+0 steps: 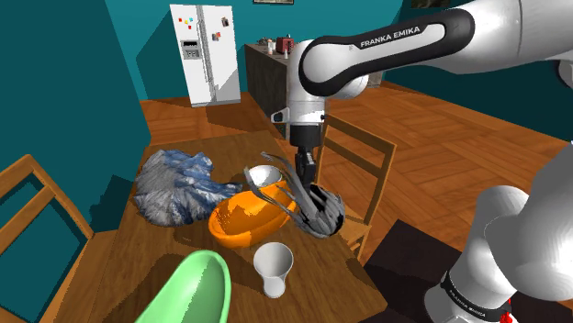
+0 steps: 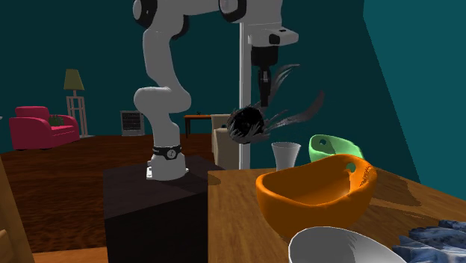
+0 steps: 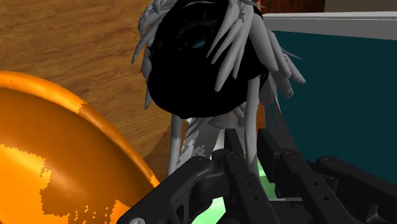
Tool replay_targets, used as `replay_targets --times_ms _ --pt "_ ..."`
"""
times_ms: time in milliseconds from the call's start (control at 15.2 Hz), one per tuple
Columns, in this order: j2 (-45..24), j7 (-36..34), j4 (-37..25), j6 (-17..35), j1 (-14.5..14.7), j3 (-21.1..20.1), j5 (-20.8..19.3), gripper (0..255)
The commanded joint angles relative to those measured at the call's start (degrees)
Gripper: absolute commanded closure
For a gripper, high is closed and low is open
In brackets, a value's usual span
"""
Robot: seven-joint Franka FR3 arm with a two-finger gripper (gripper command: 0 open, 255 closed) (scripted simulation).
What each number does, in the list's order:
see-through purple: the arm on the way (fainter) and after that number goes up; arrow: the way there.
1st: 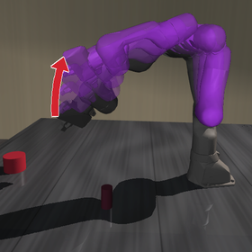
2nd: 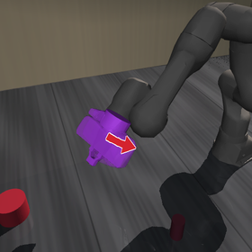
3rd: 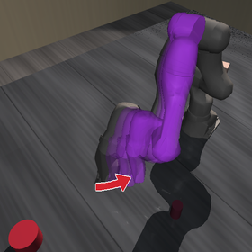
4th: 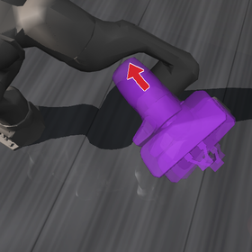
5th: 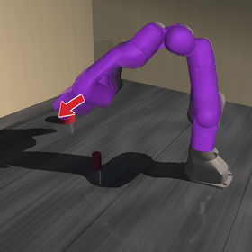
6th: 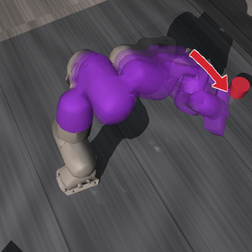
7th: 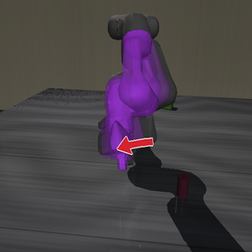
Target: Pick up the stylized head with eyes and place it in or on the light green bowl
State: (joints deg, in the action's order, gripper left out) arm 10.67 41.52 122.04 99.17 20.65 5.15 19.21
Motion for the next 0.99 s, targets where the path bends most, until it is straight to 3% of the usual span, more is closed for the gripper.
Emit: replay_targets --times_ms 0,924 --pt "-2.11 -1.87 -1.81 1.03 1.1 -1.29 0.95 255" --pt "-21.88 -16.21 -23.59 4.51 8.84 -8.93 3.23 255"
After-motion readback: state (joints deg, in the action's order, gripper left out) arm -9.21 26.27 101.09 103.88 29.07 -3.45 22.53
